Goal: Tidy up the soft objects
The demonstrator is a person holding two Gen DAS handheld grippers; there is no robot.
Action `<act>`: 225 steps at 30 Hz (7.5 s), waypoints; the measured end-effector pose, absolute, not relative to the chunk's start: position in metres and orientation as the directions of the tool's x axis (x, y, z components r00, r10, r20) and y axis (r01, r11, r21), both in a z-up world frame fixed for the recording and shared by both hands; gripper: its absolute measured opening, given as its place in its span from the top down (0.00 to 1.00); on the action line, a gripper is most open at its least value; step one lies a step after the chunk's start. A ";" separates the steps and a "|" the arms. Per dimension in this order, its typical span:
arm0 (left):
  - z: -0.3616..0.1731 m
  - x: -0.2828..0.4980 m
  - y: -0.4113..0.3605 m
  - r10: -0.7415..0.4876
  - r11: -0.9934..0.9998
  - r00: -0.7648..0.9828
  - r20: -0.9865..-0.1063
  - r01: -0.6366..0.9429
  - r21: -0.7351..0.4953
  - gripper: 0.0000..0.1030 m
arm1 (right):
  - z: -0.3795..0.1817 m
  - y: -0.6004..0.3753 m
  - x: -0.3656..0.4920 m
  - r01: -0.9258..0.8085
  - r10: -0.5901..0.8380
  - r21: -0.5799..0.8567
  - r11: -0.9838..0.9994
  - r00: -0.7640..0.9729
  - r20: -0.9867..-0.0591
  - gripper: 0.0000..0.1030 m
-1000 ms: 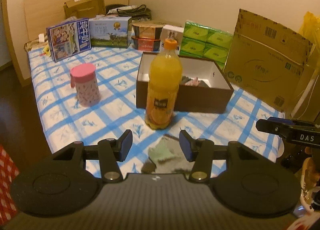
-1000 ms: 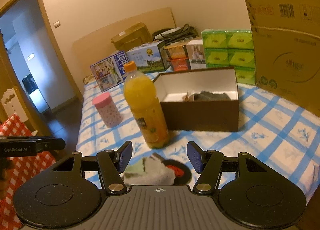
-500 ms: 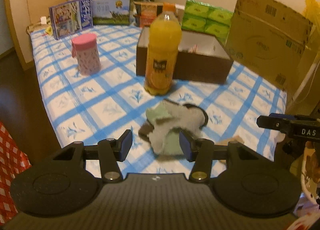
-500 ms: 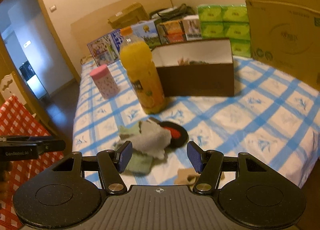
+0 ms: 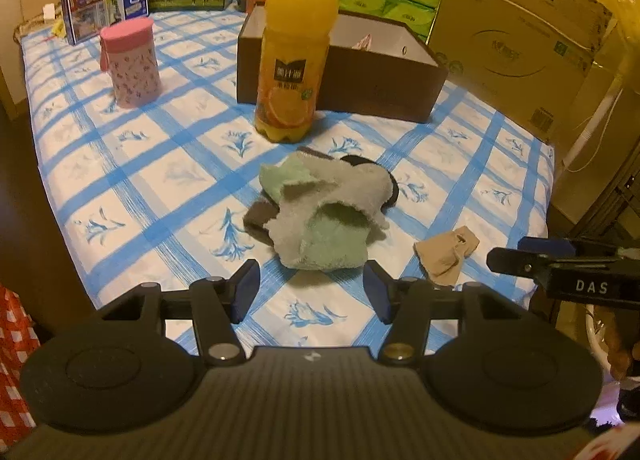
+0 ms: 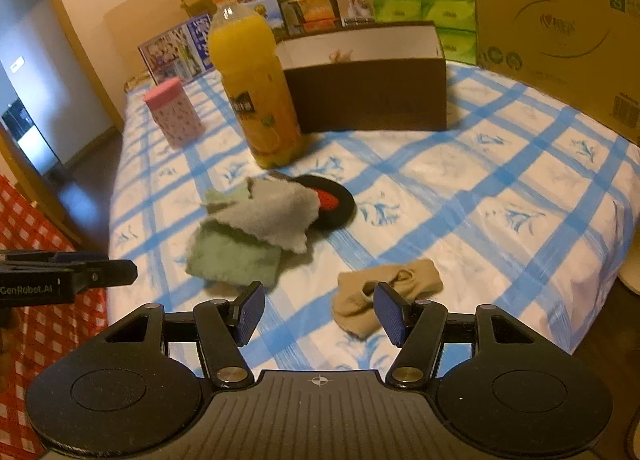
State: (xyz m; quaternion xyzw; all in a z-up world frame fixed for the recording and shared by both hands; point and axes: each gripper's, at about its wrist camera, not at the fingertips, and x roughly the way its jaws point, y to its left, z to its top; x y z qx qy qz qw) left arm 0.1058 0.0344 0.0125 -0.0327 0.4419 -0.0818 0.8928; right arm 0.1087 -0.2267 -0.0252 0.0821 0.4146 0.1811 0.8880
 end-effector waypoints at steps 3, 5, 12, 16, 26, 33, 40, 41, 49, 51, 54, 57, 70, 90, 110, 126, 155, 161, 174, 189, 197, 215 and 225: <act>0.003 0.110 0.035 -0.179 0.984 0.586 -0.790 0.110 -0.141 0.46 | -0.032 -0.225 0.110 -0.241 0.371 0.283 0.928 0.580 -0.725 0.41; -0.003 0.112 0.034 -0.176 0.984 0.580 -0.795 0.110 -0.138 0.43 | -0.036 -0.225 0.111 -0.235 0.366 0.281 0.930 0.574 -0.732 0.41; -0.021 0.122 0.030 -0.180 0.984 0.563 -0.807 0.117 -0.137 0.40 | -0.056 -0.224 0.118 -0.210 0.343 0.272 0.939 0.544 -0.766 0.41; -0.028 0.128 0.025 -0.183 0.982 0.564 -0.805 0.140 -0.126 0.36 | -0.064 -0.229 0.123 -0.185 0.329 0.273 0.944 0.536 -0.778 0.41; -0.058 0.160 0.014 -0.183 0.980 0.550 -0.815 0.163 -0.110 0.30 | -0.075 -0.243 0.134 -0.118 0.307 0.290 0.950 0.533 -0.789 0.41; -0.078 0.181 0.011 -0.175 0.984 0.547 -0.819 0.109 -0.138 0.61 | -0.081 -0.248 0.136 -0.088 0.303 0.303 0.949 0.521 -0.798 0.41; -0.062 0.178 0.014 -0.202 0.979 0.581 -0.789 0.128 -0.157 0.89 | -0.079 -0.252 0.134 -0.074 0.295 0.303 0.950 0.533 -0.793 0.41; -0.056 0.174 0.016 -0.209 0.978 0.592 -0.778 0.130 -0.164 0.90 | -0.078 -0.252 0.134 -0.074 0.295 0.304 0.950 0.535 -0.792 0.41; 0.007 0.125 0.037 -0.233 0.972 0.691 -0.684 0.182 -0.148 0.90 | -0.071 -0.251 0.126 -0.085 0.307 0.315 0.945 0.554 -0.774 0.41; 0.015 0.110 0.040 -0.234 0.971 0.689 -0.686 0.195 -0.135 0.90 | -0.070 -0.250 0.123 -0.091 0.312 0.316 0.944 0.556 -0.771 0.41; 0.014 0.092 0.039 -0.238 0.969 0.643 -0.728 0.208 -0.133 0.90 | -0.070 -0.248 0.119 -0.097 0.317 0.318 0.943 0.552 -0.772 0.41; -0.002 0.080 0.033 -0.266 0.961 0.559 -0.785 0.217 -0.171 0.90 | -0.070 -0.248 0.116 -0.096 0.318 0.319 0.943 0.550 -0.773 0.41; -0.053 0.118 0.015 -0.257 0.961 0.479 -0.840 0.214 -0.173 0.75 | -0.077 -0.252 0.118 -0.076 0.309 0.320 0.944 0.537 -0.785 0.41; -0.098 0.142 0.027 -0.266 0.963 0.486 -0.833 0.105 -0.246 0.57 | -0.094 -0.249 0.126 -0.070 0.315 0.326 0.943 0.501 -0.806 0.41; -0.074 0.142 0.042 -0.218 0.975 0.541 -0.812 0.093 -0.200 0.81 | -0.101 -0.240 0.155 -0.005 0.313 0.372 0.928 0.551 -0.774 0.41; -0.089 0.142 0.044 -0.171 0.985 0.526 -0.833 0.069 -0.158 0.75 | -0.115 -0.217 0.166 -0.068 0.249 0.259 0.964 0.578 -0.777 0.84; -0.080 0.133 0.036 -0.189 0.982 0.522 -0.832 0.109 -0.155 0.82 | -0.087 -0.217 0.149 -0.148 0.317 0.287 0.946 0.602 -0.733 0.94; -0.063 0.118 0.035 -0.213 0.977 0.546 -0.810 0.128 -0.171 0.82 | -0.072 -0.221 0.138 -0.162 0.339 0.307 0.938 0.617 -0.710 0.94; -0.010 0.094 0.057 -0.201 0.979 0.650 -0.733 0.103 -0.178 0.82 | -0.034 -0.225 0.119 -0.215 0.404 0.354 0.910 0.647 -0.647 0.94; 0.053 0.145 0.108 -0.117 0.991 0.773 -0.624 0.050 -0.124 0.82 | 0.011 -0.238 0.172 -0.293 0.434 0.328 0.898 0.708 -0.557 0.94; 0.091 0.211 0.128 -0.069 0.997 0.838 -0.541 0.050 -0.051 0.82 | 0.043 -0.248 0.240 -0.321 0.434 0.299 0.899 0.754 -0.494 0.94; 0.121 0.402 0.112 -0.162 0.987 0.856 -0.490 0.139 -0.082 0.82 | 0.064 -0.212 0.415 -0.419 0.508 0.289 0.861 0.741 -0.439 0.94; 0.091 0.505 0.087 -0.250 0.967 0.788 -0.562 0.236 -0.100 0.82 | 0.038 -0.190 0.494 -0.465 0.548 0.292 0.836 0.677 -0.492 0.93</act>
